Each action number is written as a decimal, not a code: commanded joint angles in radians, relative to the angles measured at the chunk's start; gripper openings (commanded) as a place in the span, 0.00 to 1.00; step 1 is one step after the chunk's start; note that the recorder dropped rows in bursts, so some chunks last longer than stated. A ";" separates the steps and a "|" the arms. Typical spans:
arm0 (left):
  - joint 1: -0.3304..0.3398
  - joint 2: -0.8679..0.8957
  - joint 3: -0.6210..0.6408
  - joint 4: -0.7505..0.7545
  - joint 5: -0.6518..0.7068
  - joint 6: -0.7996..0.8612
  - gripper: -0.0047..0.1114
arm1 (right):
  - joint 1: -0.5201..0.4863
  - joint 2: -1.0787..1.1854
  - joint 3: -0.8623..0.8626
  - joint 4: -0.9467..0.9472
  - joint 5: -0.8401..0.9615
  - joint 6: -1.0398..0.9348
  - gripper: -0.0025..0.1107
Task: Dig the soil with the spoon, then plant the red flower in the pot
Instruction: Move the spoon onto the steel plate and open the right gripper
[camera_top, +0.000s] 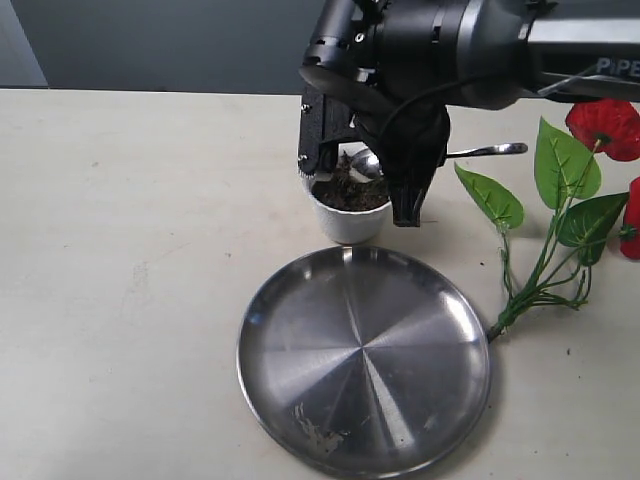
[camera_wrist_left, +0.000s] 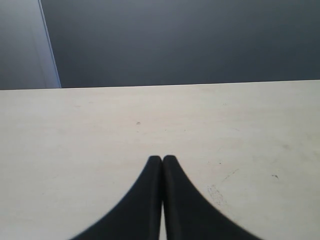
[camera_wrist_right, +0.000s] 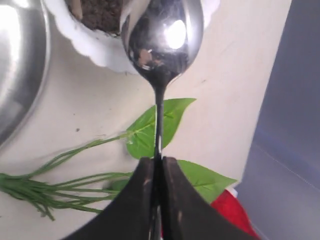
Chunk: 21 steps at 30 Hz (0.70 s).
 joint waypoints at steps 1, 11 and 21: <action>-0.003 -0.002 0.004 0.000 -0.013 -0.002 0.04 | -0.005 -0.067 0.027 0.136 0.011 0.033 0.02; -0.003 -0.002 0.004 0.000 -0.013 -0.002 0.04 | -0.005 -0.184 0.037 0.531 0.011 0.037 0.02; -0.003 -0.002 0.004 0.000 -0.013 -0.002 0.04 | -0.005 -0.197 0.314 0.686 -0.011 0.021 0.02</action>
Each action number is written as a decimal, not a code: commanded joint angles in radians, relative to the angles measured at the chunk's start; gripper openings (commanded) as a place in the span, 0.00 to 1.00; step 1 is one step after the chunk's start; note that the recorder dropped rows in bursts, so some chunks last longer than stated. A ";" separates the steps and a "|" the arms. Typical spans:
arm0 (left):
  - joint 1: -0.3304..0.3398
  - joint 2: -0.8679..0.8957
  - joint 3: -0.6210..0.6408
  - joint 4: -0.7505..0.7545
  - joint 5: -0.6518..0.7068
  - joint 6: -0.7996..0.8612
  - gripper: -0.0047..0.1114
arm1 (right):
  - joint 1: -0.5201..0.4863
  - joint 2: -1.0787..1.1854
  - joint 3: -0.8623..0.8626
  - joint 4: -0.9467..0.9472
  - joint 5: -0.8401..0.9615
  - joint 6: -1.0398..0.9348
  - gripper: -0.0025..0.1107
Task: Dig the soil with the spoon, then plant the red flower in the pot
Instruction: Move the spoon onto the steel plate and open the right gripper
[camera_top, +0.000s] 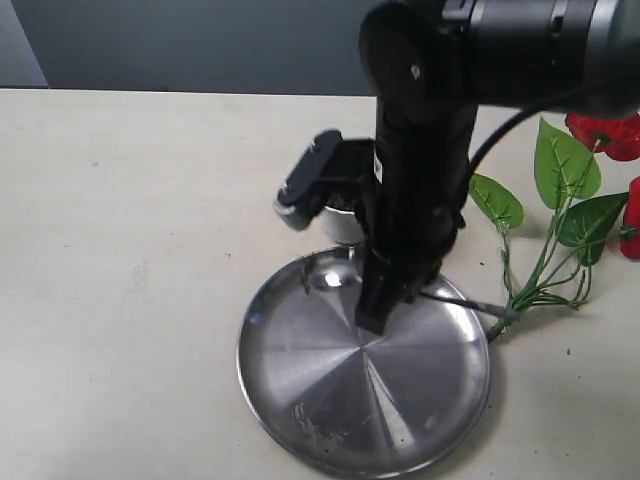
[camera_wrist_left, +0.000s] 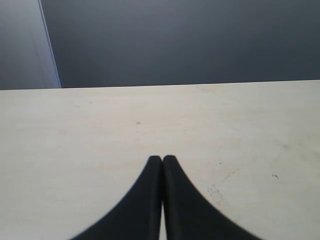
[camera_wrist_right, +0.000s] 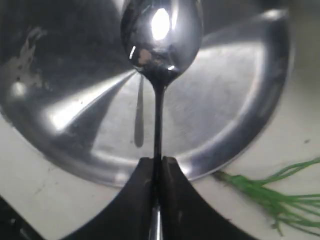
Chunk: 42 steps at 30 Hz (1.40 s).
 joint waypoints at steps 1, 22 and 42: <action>-0.003 -0.002 0.004 0.000 -0.013 -0.002 0.04 | -0.005 -0.009 0.142 0.080 -0.056 -0.029 0.02; -0.003 -0.002 0.004 0.000 -0.013 -0.002 0.04 | -0.005 0.036 0.307 0.206 -0.492 -0.041 0.02; -0.003 -0.002 0.004 0.000 -0.013 -0.002 0.04 | -0.005 0.069 0.317 0.226 -0.527 -0.041 0.21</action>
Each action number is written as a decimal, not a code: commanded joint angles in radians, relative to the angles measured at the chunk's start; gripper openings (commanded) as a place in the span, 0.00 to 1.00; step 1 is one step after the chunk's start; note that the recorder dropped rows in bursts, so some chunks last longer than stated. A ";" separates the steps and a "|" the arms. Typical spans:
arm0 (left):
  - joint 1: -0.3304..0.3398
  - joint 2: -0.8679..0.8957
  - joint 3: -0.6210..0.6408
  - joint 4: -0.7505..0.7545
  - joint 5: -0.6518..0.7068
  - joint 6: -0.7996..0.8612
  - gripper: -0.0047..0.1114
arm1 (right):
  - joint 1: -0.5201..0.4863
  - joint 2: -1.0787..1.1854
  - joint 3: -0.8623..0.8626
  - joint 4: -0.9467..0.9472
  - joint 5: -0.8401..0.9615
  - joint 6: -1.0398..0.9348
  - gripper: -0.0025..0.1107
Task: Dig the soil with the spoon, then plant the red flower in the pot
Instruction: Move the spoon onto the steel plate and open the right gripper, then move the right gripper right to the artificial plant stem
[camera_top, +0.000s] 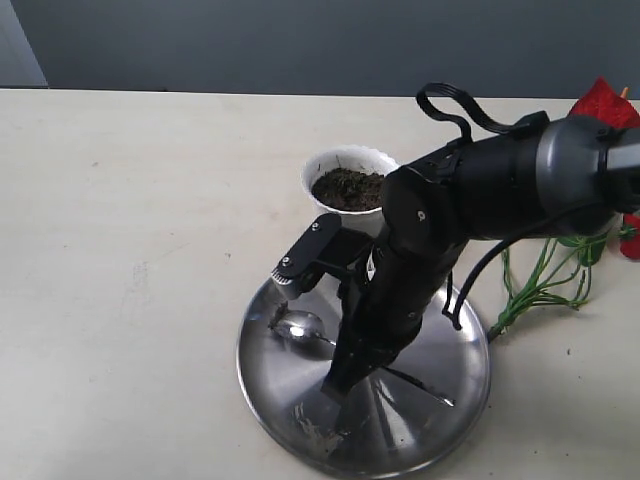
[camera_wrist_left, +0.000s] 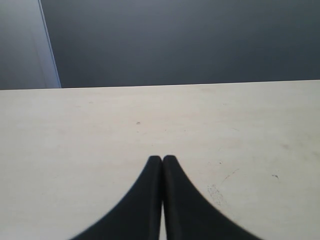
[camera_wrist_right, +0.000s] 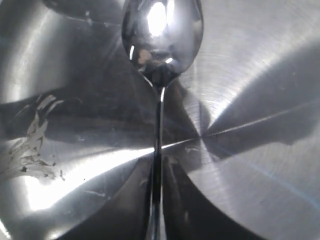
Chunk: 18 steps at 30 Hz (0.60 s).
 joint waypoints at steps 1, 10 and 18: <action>-0.003 -0.002 0.004 0.000 -0.013 -0.002 0.04 | -0.005 0.001 0.005 0.000 0.001 -0.007 0.24; -0.003 -0.002 0.004 0.000 -0.013 -0.002 0.04 | -0.005 -0.096 0.003 -0.022 0.019 0.018 0.28; -0.003 -0.002 0.004 0.000 -0.013 -0.002 0.04 | -0.005 -0.443 0.003 -0.845 0.135 1.012 0.28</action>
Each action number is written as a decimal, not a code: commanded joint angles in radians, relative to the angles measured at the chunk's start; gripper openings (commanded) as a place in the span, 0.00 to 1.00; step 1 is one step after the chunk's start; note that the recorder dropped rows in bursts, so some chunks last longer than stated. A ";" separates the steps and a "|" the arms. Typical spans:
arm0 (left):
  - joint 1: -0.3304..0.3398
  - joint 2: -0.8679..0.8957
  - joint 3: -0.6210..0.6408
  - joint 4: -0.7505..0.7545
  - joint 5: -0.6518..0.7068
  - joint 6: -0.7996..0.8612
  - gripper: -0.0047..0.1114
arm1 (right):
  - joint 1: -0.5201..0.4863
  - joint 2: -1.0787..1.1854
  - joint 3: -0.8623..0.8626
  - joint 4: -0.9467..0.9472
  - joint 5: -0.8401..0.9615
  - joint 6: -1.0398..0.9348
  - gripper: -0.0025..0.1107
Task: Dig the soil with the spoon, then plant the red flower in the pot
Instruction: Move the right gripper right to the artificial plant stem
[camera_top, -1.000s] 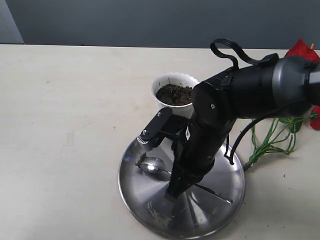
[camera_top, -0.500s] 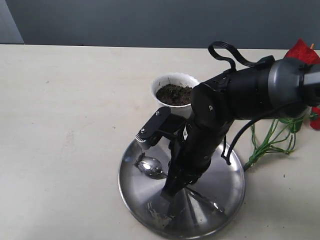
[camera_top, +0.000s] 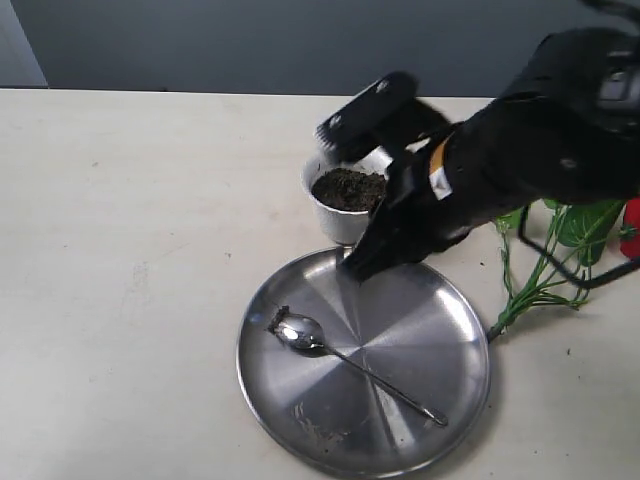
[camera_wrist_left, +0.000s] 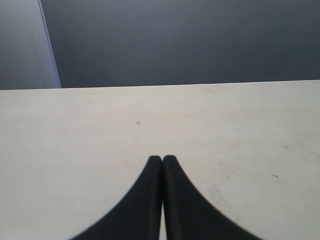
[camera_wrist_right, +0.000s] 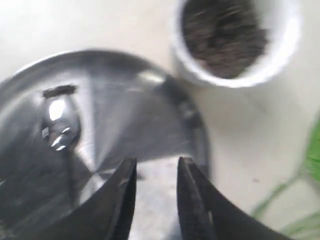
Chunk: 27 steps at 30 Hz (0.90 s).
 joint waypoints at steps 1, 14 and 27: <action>-0.003 -0.002 0.004 0.000 -0.013 -0.002 0.04 | -0.005 -0.161 0.004 -0.490 0.236 0.560 0.28; -0.003 -0.002 0.004 0.000 -0.013 -0.002 0.04 | -0.005 -0.344 0.439 -0.617 0.023 1.138 0.28; -0.003 -0.002 0.004 0.000 -0.013 -0.002 0.04 | -0.435 -0.297 0.462 -0.344 -0.247 0.992 0.28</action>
